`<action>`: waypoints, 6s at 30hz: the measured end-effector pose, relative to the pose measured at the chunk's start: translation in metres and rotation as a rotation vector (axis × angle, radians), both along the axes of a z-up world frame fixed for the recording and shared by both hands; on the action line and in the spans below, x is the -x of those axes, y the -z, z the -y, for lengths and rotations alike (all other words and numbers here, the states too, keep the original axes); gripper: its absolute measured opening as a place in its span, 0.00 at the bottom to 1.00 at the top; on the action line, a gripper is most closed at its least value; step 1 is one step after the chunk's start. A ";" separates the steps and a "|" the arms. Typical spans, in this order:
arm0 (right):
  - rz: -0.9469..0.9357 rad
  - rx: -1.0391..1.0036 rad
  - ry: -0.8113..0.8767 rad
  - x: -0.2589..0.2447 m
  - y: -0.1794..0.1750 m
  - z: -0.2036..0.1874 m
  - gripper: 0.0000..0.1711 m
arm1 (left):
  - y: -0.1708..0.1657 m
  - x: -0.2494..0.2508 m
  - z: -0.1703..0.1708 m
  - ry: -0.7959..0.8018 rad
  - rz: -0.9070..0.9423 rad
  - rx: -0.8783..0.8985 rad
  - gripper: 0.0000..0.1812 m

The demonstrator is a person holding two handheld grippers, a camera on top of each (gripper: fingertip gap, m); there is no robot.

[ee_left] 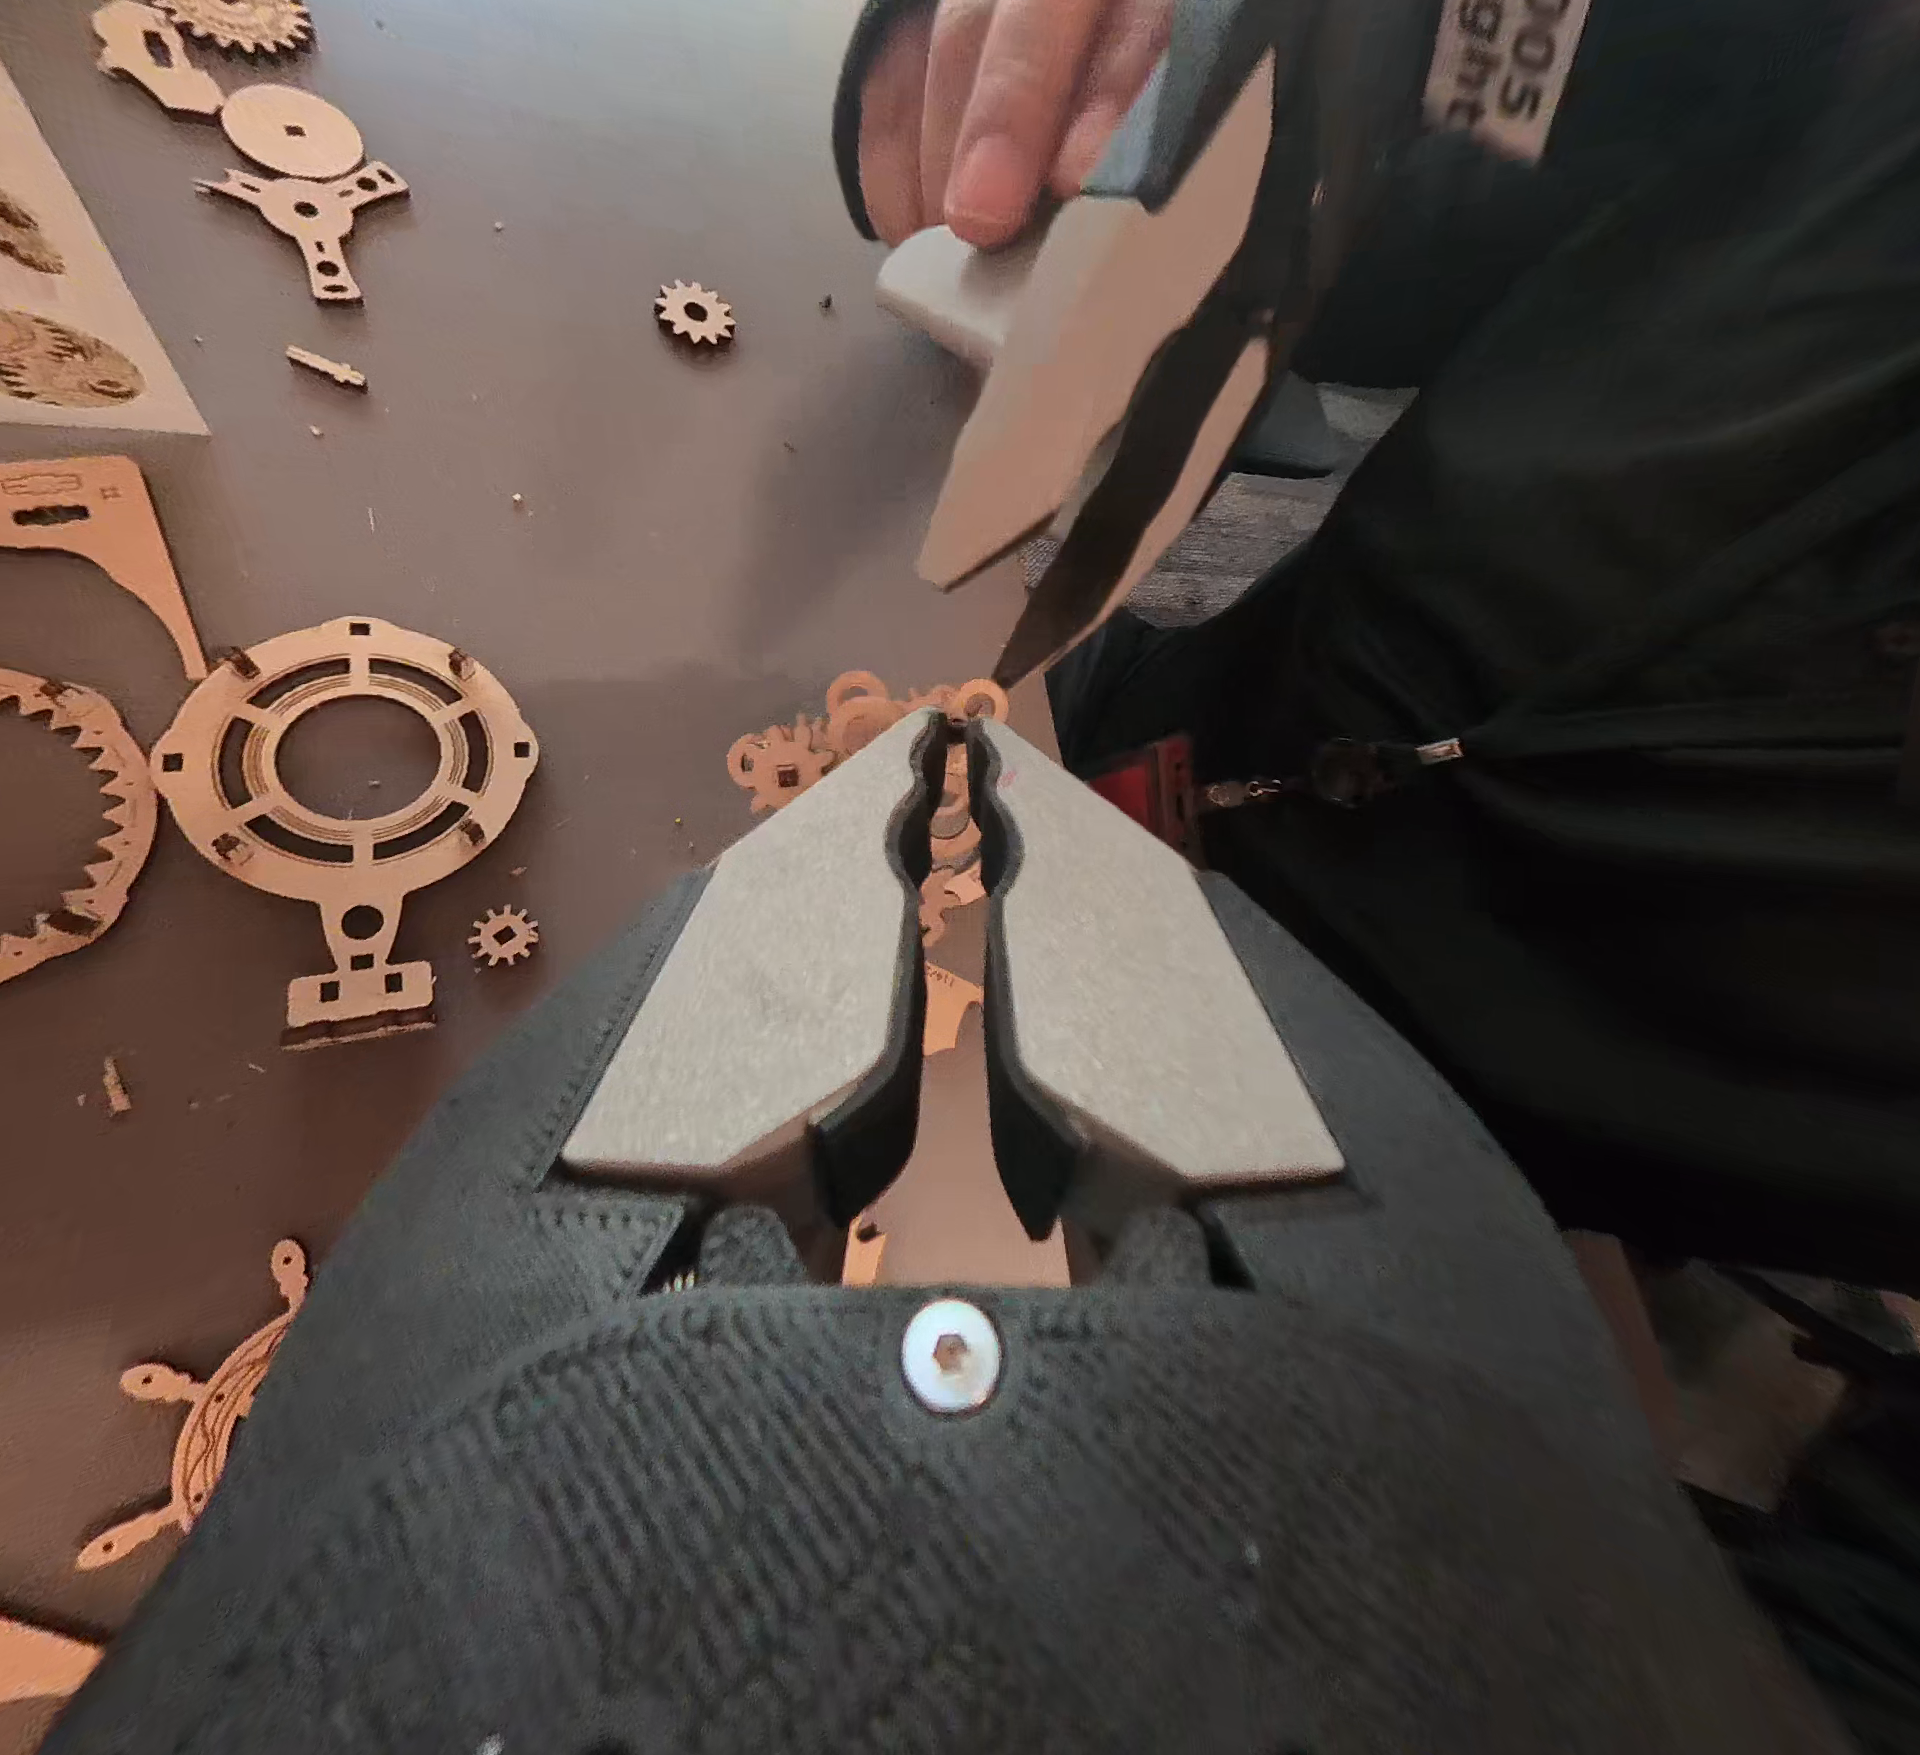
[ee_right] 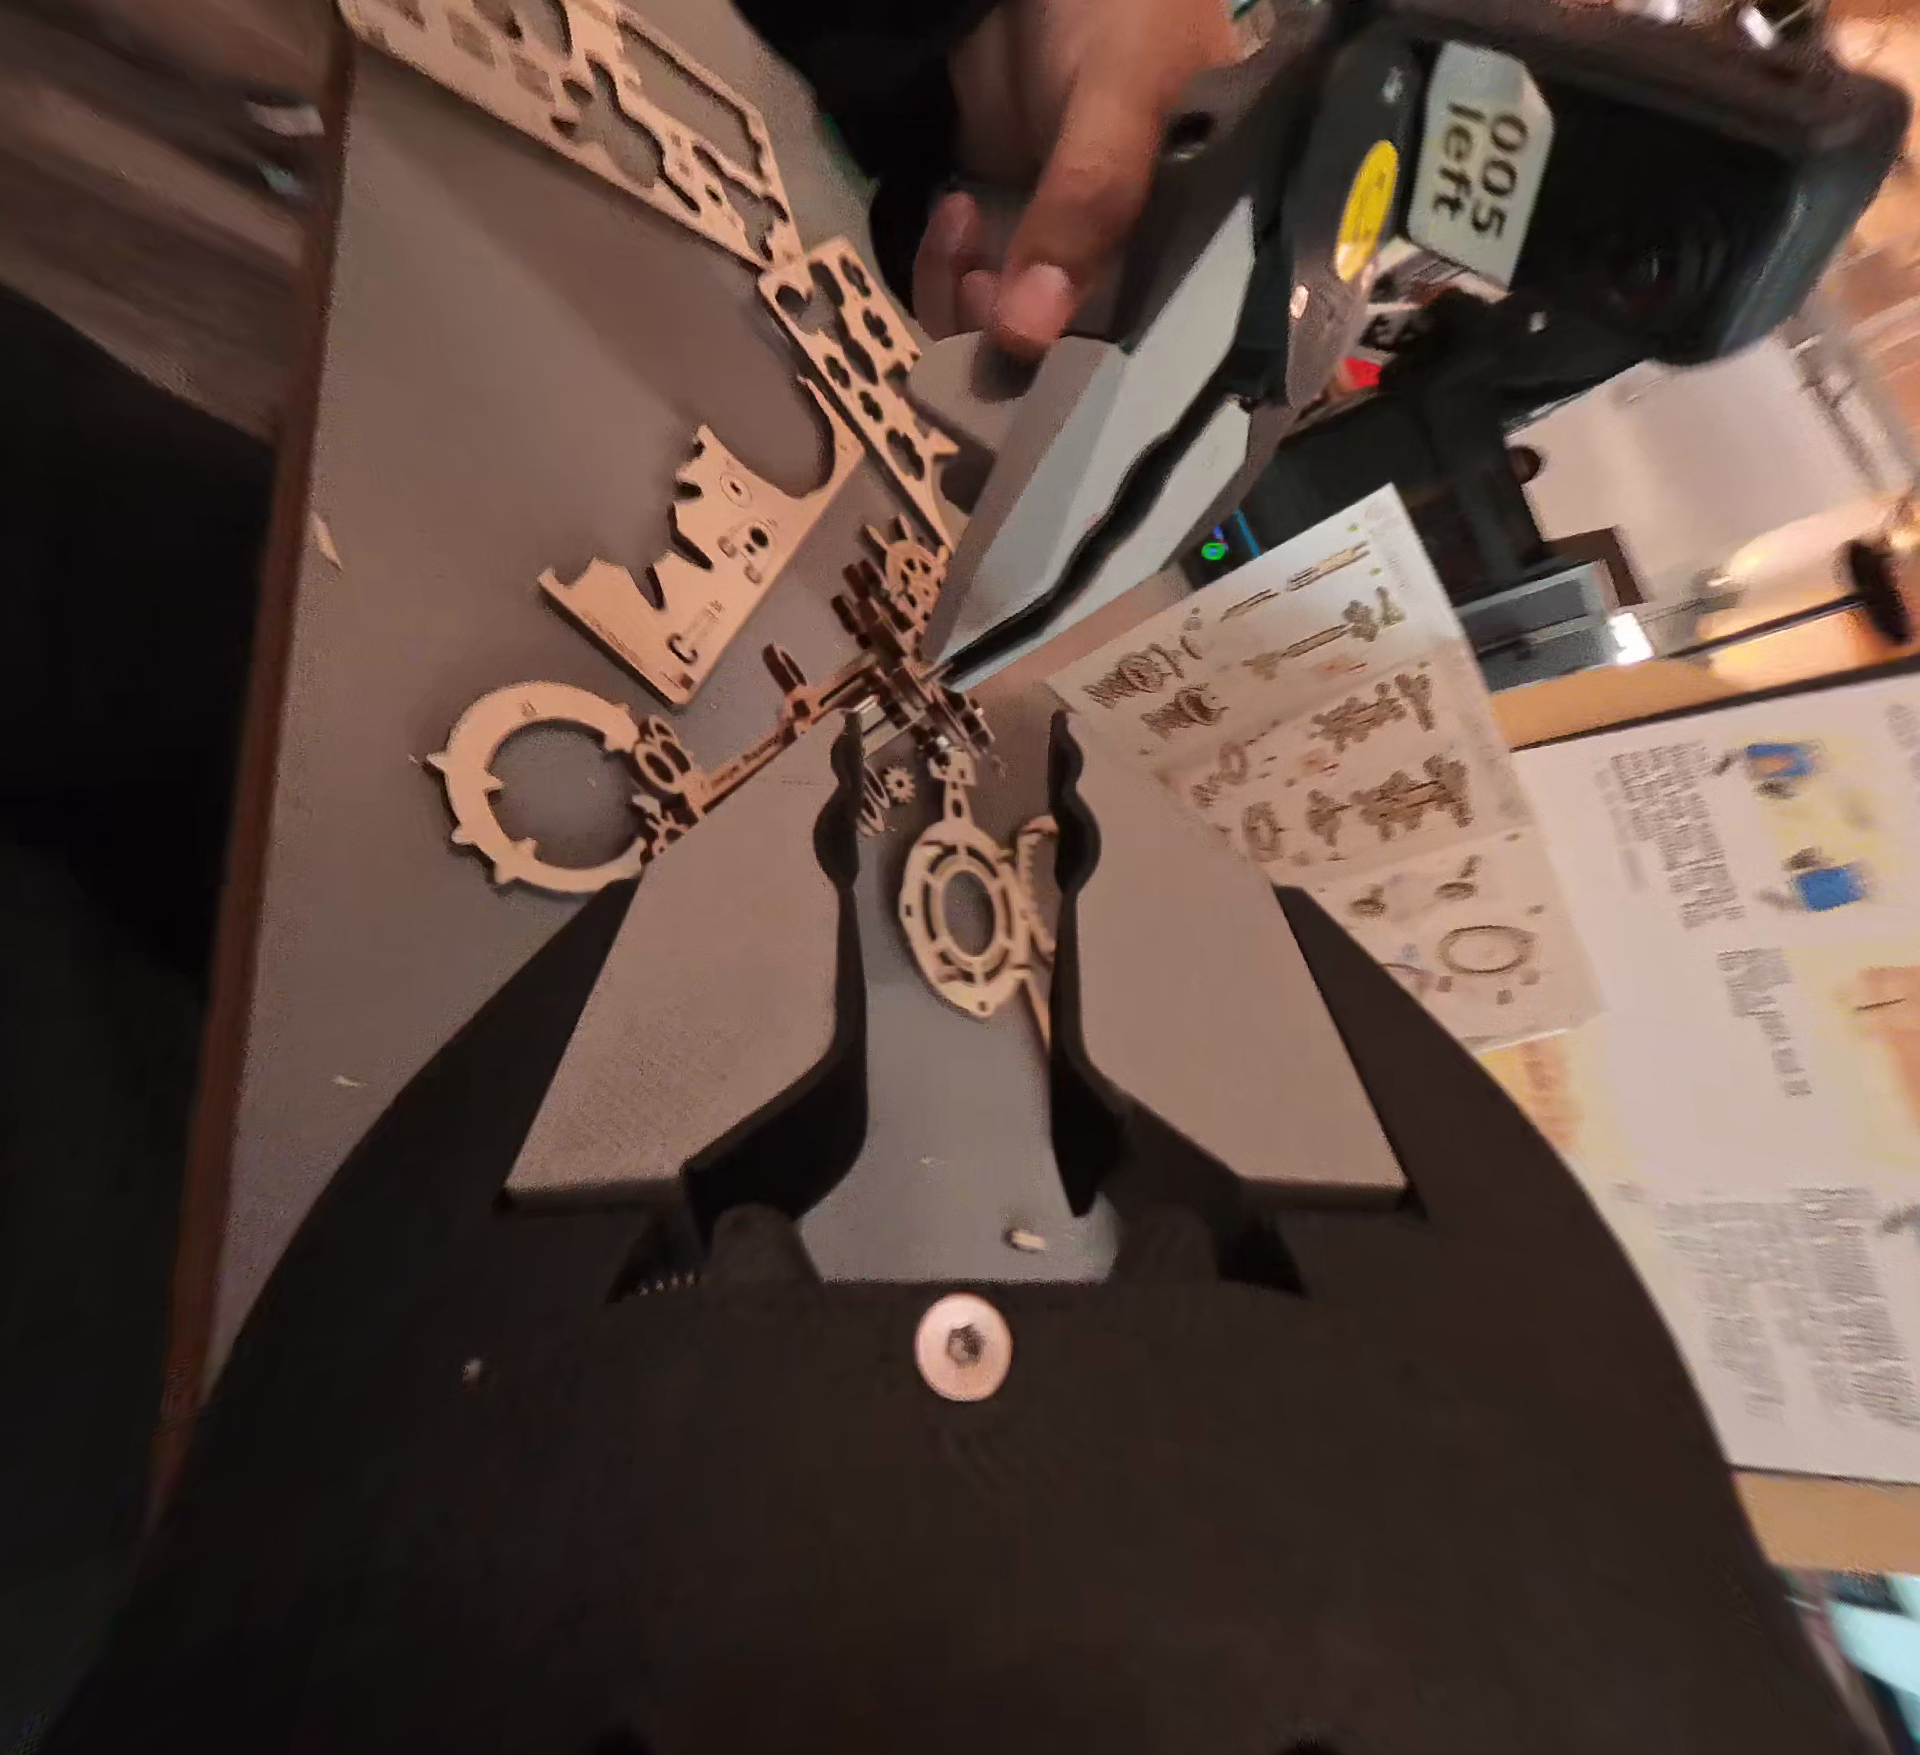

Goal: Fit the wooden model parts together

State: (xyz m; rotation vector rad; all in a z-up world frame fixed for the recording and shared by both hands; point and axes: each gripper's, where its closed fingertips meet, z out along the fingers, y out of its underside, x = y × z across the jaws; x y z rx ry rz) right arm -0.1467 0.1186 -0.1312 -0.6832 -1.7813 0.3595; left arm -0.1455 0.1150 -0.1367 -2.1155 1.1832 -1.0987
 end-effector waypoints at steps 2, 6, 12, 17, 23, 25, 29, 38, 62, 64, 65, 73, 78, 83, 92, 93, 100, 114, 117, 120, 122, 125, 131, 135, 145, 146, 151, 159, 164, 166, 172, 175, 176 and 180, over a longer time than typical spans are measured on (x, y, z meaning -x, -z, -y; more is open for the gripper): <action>0.005 -0.141 0.020 0.003 0.004 -0.002 0.17 | -0.002 0.001 -0.001 0.007 0.006 0.006 0.00; 0.014 -0.330 0.041 0.011 0.009 -0.004 0.13 | -0.003 0.002 -0.003 0.012 0.012 0.019 0.00; 0.013 -0.469 0.046 0.017 0.010 -0.008 0.08 | -0.004 -0.001 0.000 0.027 0.056 0.041 0.00; -0.056 -0.554 0.072 0.016 0.006 -0.007 0.06 | -0.008 -0.001 0.000 0.007 0.113 0.032 0.00; -0.086 -0.551 0.051 0.013 0.006 0.002 0.07 | -0.006 -0.001 0.002 0.003 0.117 0.028 0.00; -0.085 -0.549 0.048 0.013 0.004 0.003 0.07 | -0.008 -0.001 0.002 0.003 0.127 0.029 0.00; -0.084 -0.540 0.040 0.012 0.005 0.004 0.07 | -0.009 -0.002 0.003 -0.001 0.135 0.023 0.00; -0.131 -0.561 0.067 0.013 0.011 0.004 0.05 | -0.004 0.000 0.006 -0.058 0.148 -0.029 0.00; -0.165 -0.595 0.064 0.022 0.020 0.008 0.03 | 0.012 0.015 0.010 -0.259 -0.045 -0.306 0.05; -0.171 -0.587 0.066 0.023 0.020 0.008 0.03 | 0.011 0.015 0.010 -0.266 -0.030 -0.319 0.05; -0.172 -0.584 0.069 0.023 0.020 0.007 0.03 | 0.009 0.016 0.010 -0.278 -0.017 -0.324 0.04; -0.178 -0.608 0.065 0.023 0.023 0.007 0.03 | -0.015 0.061 0.012 -0.410 0.032 -0.457 0.07; -0.208 -0.661 0.065 0.024 0.020 0.009 0.04 | -0.032 0.106 -0.004 -0.535 0.090 -0.543 0.07; -0.194 -0.653 0.070 0.024 0.024 0.006 0.04 | -0.026 0.122 -0.019 -0.577 0.083 -0.642 0.05; -0.174 -0.605 0.083 0.027 0.027 0.000 0.03 | -0.015 0.136 -0.037 -0.660 0.082 -0.556 0.05; -0.171 -0.600 0.085 0.028 0.028 -0.001 0.03 | -0.014 0.138 -0.036 -0.661 0.073 -0.555 0.05; -0.168 -0.592 0.092 0.028 0.028 -0.003 0.03 | -0.009 0.101 -0.016 -0.448 0.068 -0.587 0.04; -0.174 -0.606 0.091 0.027 0.029 0.000 0.03 | 0.004 0.018 0.006 -0.067 -0.125 -0.485 0.07; -0.173 -0.609 0.089 0.027 0.030 0.000 0.03 | 0.011 0.019 0.002 -0.047 -0.207 -0.489 0.06; -0.173 -0.611 0.090 0.026 0.030 0.000 0.03 | 0.015 0.019 0.001 -0.020 -0.254 -0.485 0.06; -0.172 -0.610 0.089 0.026 0.030 0.000 0.03 | 0.016 0.019 0.002 -0.003 -0.255 -0.480 0.01; -0.166 -0.611 0.090 0.026 0.031 -0.001 0.03 | 0.016 0.018 0.001 0.007 -0.241 -0.468 0.01; -0.158 -0.577 0.100 0.027 0.032 -0.005 0.03 | 0.016 0.017 -0.001 -0.004 -0.163 -0.454 0.00; -0.141 -0.519 0.101 0.030 0.035 -0.007 0.09 | 0.013 0.020 -0.005 -0.027 -0.097 -0.441 0.00; -0.157 -0.093 0.057 0.019 0.020 -0.019 0.14 | 0.015 0.031 -0.014 -0.069 -0.053 -0.450 0.00; -0.140 0.024 0.047 0.018 0.021 -0.023 0.14 | 0.016 0.031 -0.015 -0.070 -0.047 -0.448 0.00; -0.078 0.554 -0.010 0.016 0.017 -0.035 0.18 | 0.019 0.032 -0.013 -0.064 -0.035 -0.457 0.01; 0.082 0.695 0.111 0.030 0.045 -0.058 0.14 | 0.008 0.046 -0.014 -0.115 -0.044 -0.512 0.00; 0.237 0.763 0.152 0.048 0.065 -0.057 0.17 | 0.005 0.058 -0.022 -0.162 -0.051 -0.513 0.00; 0.254 0.734 0.181 0.051 0.070 -0.062 0.15 | 0.001 0.062 -0.022 -0.168 -0.042 -0.515 0.00; 0.348 0.607 0.216 0.060 0.084 -0.063 0.11 | -0.003 0.072 -0.020 -0.177 -0.040 -0.505 0.00; 0.387 0.593 0.227 0.064 0.090 -0.063 0.11 | -0.006 0.076 -0.022 -0.194 -0.029 -0.508 0.00; 0.399 0.589 0.225 0.065 0.093 -0.062 0.11 | -0.008 0.076 -0.022 -0.199 -0.021 -0.505 0.00; 0.413 0.589 0.219 0.068 0.095 -0.060 0.11 | -0.006 0.077 -0.023 -0.199 -0.030 -0.498 0.00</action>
